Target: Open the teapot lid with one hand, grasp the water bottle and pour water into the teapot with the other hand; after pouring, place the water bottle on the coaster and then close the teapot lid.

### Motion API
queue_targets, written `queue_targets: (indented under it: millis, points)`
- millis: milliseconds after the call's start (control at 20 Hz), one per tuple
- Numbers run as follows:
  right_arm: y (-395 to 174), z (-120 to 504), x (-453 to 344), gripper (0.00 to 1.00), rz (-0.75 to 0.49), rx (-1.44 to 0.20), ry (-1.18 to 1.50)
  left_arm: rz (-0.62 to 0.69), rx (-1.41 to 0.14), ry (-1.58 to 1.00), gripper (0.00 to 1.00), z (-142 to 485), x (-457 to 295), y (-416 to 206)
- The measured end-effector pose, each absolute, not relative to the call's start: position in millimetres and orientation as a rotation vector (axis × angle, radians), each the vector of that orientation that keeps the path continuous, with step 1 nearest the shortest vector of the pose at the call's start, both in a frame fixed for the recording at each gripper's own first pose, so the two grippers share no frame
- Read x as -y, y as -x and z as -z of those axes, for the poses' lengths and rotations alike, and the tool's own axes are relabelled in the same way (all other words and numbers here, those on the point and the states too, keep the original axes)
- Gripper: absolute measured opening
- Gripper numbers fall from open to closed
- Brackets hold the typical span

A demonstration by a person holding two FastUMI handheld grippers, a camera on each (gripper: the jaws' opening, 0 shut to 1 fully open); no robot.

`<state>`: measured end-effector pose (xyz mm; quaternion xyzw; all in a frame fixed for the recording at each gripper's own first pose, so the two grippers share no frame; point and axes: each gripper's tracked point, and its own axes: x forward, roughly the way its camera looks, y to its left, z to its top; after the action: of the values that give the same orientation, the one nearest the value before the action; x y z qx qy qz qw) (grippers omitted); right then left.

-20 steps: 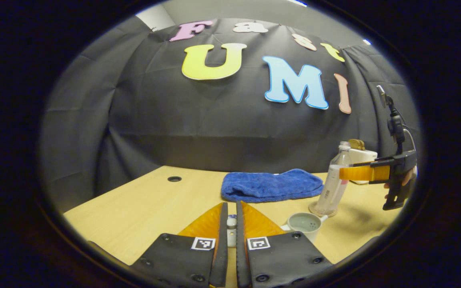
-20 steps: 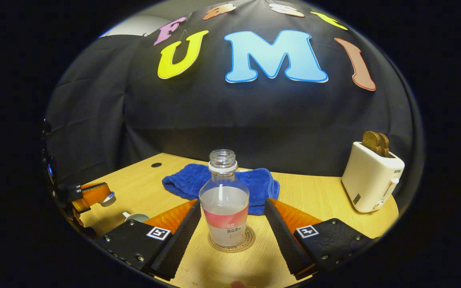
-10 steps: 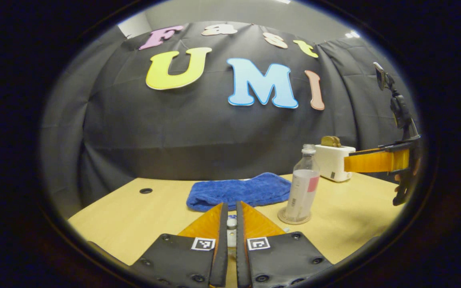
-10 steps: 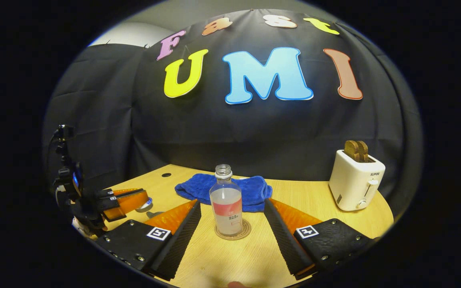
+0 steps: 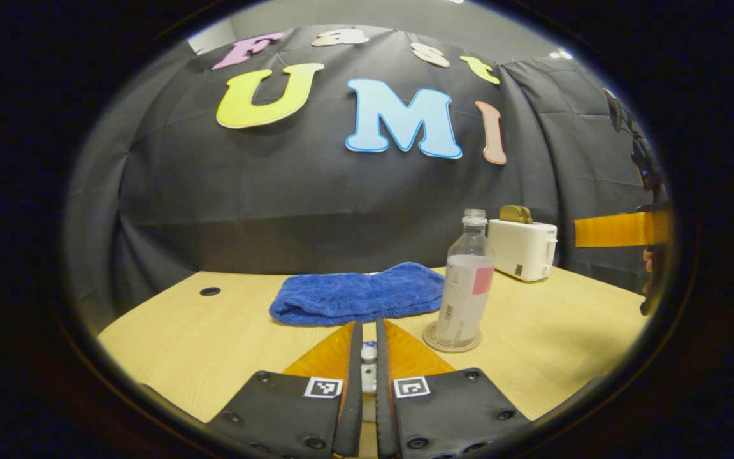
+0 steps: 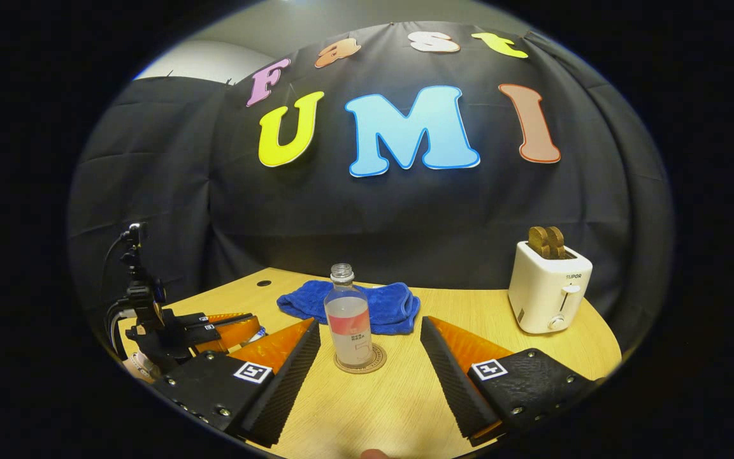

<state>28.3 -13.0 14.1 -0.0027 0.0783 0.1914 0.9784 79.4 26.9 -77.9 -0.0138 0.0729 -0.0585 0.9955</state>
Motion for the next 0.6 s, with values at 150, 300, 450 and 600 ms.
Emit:
queue_targets:
  millis: [150,300,450,600]
  points:
    - [-27.6,-9.3,12.6,0.98,-0.388,-0.164,0.003,0.114,-0.144,0.008,0.16,80.2,-24.2,-80.7]
    - [-25.2,-6.8,10.4,0.98,-0.398,-0.166,0.002,0.125,-0.145,-0.004,0.16,82.0,-18.1,-82.6]
    - [-21.3,-7.9,11.4,0.98,-0.398,-0.157,0.005,0.115,-0.149,-0.026,0.16,84.9,-16.2,-82.9]
    - [-16.2,-8.2,12.0,0.98,-0.400,-0.154,0.012,0.102,-0.164,-0.023,0.16,92.5,-17.0,-83.1]
